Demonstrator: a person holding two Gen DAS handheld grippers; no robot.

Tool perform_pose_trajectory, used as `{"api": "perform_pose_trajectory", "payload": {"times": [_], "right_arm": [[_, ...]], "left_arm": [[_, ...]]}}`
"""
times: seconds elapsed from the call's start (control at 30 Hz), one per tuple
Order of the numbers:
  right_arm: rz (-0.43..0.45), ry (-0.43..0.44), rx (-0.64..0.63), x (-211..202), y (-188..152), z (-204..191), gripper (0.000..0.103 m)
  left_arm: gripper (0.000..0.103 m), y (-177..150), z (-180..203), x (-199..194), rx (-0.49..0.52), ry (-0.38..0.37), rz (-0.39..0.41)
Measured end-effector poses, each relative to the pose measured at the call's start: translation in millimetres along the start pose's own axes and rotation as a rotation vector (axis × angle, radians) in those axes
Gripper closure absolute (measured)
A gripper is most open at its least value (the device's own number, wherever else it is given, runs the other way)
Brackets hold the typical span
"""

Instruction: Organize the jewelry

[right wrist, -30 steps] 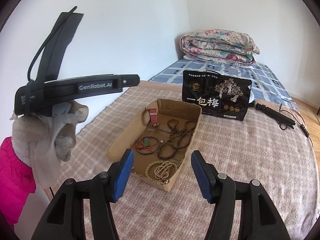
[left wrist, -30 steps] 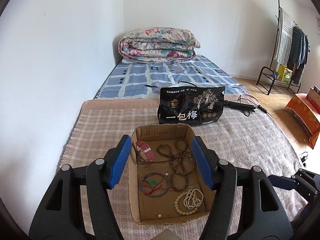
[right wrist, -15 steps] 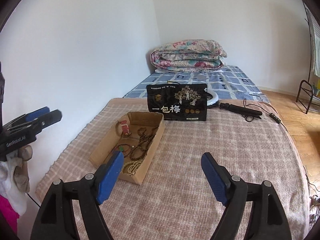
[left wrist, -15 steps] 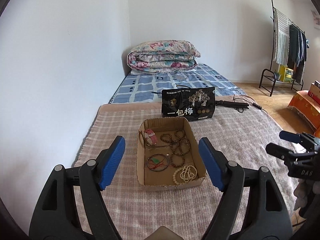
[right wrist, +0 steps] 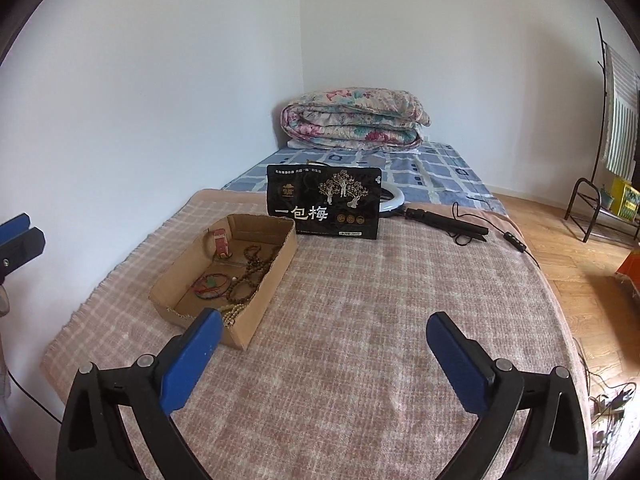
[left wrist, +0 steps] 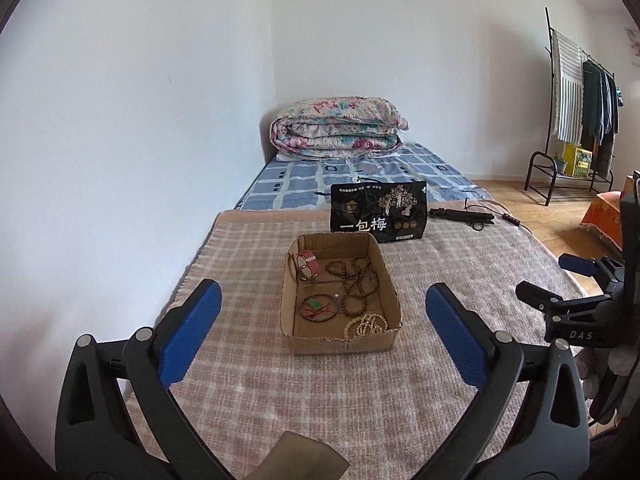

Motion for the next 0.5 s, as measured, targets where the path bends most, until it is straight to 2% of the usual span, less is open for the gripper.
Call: {"api": "perform_pose_trajectory", "payload": {"times": [0.23, 0.5], "right_arm": [[0.022, -0.065, -0.101, -5, -5, -23, 0.0], [0.046, -0.066, -0.126, -8, -9, -29, 0.0]], "left_arm": [[0.0, -6, 4, -13, 0.007, 0.019, 0.015], [0.0, -15, 4, -14, -0.005, 0.037, 0.015]]}}
Point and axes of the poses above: each gripper's, at about its wrist camera, not at the fingertips, and x roughly the way its jaws point, z to its right, y to its top, the point moved 1 cm from there along x, roughly the way its jaws point, and after that the axes turned 11 degrees about -z, right-handed, at the moved point
